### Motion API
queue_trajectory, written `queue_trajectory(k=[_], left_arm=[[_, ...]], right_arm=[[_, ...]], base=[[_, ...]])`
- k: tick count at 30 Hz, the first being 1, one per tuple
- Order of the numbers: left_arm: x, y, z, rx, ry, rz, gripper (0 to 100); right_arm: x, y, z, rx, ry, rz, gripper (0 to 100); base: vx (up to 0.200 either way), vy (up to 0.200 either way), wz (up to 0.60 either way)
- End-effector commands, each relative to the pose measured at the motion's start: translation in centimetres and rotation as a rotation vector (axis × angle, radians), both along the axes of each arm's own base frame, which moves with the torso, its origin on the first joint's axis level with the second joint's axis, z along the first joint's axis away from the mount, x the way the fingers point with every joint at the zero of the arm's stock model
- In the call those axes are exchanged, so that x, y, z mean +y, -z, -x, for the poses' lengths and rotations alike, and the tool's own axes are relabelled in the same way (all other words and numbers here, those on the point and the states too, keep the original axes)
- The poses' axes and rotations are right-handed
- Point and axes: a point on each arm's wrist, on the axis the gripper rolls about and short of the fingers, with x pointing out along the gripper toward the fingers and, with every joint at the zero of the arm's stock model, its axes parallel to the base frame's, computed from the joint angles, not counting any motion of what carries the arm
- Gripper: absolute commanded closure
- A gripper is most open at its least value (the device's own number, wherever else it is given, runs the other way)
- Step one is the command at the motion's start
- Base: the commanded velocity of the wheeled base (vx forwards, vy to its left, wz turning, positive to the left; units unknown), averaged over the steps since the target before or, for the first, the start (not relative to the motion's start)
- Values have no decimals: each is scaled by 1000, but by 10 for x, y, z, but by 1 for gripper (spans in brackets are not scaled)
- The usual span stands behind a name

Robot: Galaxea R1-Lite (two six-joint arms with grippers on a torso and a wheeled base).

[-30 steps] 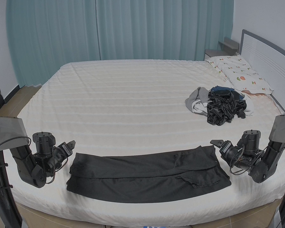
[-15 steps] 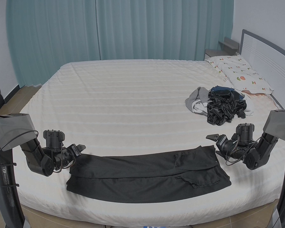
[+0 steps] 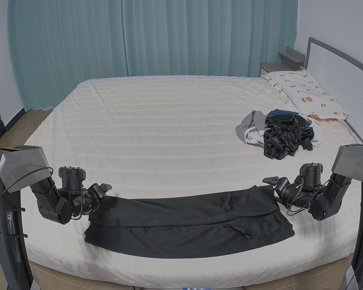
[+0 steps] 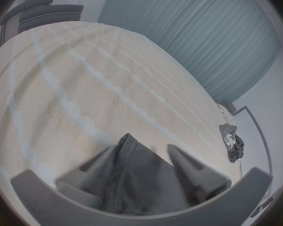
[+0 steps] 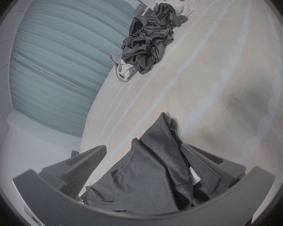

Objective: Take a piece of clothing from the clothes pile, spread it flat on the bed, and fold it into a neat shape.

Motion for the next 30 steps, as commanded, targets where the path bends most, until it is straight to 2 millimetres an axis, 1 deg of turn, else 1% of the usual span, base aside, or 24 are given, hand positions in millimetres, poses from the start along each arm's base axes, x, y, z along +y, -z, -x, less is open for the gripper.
queue_trajectory(k=[1, 9, 15, 17, 20, 27, 30], left_arm=[[-1, 3, 1, 11, 2, 0, 100], [1, 2, 1, 3, -32, 10, 100], [8, -5, -4, -25, -132, 56, 100], [9, -4, -5, -27, -151, 62, 100], [16, -4, -5, -28, -188, 57, 100], [19, -1, -5, -23, -198, 58, 100], [19, -1, -5, -21, -198, 58, 100]], right_arm=[[0, 2, 1, 5, 0, -1, 0], [0, 2, 0, 5, 0, -1, 0], [0, 7, -3, -5, -3, -1, 0], [0, 9, -3, -11, -8, 6, 0], [-1, 11, -3, -18, -10, 9, 0], [0, 10, -4, -26, -48, -13, 0], [-4, 9, -5, -46, -52, -22, 0]], base=[[0, 0, 0], [0, 0, 0], [0, 0, 0], [0, 0, 0], [0, 0, 0], [0, 0, 0], [0, 0, 0]])
